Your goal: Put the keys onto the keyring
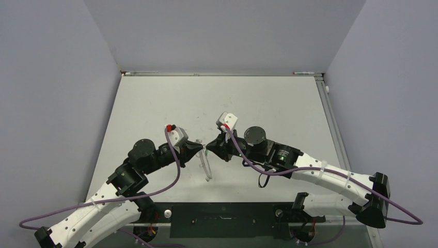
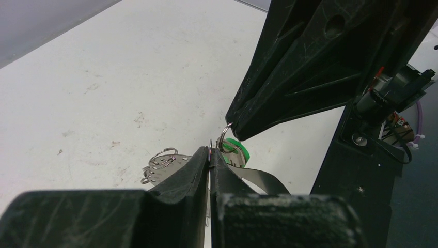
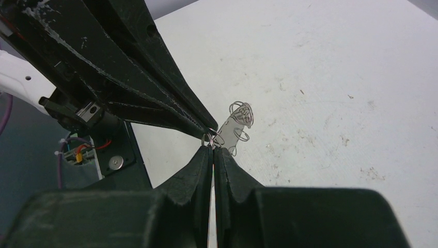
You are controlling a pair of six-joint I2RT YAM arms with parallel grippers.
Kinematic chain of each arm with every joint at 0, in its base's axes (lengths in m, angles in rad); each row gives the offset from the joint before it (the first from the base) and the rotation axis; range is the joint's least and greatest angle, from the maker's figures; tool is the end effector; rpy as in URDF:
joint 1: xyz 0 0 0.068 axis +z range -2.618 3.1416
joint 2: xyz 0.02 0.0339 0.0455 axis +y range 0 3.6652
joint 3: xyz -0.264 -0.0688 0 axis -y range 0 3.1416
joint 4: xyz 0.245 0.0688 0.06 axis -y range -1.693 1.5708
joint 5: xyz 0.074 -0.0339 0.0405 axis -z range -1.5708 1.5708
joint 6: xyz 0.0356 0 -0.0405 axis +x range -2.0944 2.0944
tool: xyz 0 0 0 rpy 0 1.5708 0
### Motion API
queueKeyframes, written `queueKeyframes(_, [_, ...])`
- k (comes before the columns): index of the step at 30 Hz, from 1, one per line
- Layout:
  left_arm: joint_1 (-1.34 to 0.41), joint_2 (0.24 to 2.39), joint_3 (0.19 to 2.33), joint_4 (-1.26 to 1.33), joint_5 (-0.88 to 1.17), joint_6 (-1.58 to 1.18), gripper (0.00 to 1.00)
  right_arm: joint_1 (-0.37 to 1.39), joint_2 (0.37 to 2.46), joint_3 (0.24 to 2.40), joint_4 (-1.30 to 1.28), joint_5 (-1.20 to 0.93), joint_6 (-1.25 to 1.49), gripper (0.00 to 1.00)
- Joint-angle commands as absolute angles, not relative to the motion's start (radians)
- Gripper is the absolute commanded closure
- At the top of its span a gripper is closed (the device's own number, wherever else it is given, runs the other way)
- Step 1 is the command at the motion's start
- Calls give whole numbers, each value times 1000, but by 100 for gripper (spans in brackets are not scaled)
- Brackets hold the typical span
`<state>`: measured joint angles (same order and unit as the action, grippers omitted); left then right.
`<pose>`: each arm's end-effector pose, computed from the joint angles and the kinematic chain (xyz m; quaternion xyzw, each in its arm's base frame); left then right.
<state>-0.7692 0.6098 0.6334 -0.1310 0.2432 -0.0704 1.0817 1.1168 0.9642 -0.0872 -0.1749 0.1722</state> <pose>0.1054 -0.1140 0.3188 0.3290 0.6662 -0.3527 0.5688 0.1174 0.2337 0.3469 -0.3926 0.6803 0.4165 0.4578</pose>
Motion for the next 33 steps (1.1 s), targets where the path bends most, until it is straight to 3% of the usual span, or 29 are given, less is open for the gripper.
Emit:
queueKeyframes(1, [-762,598,659,-86,258,-78,100,1088,1138,967,-46,-150,187,95])
queueKeyframes(18, [-762,588,655,-78,291,-78,100,1071,1130,977,-61,-59,222,95])
queueKeyframes(33, [-762,576,652,-71,288,-78,100,1066,1139,982,-80,-127,241,92])
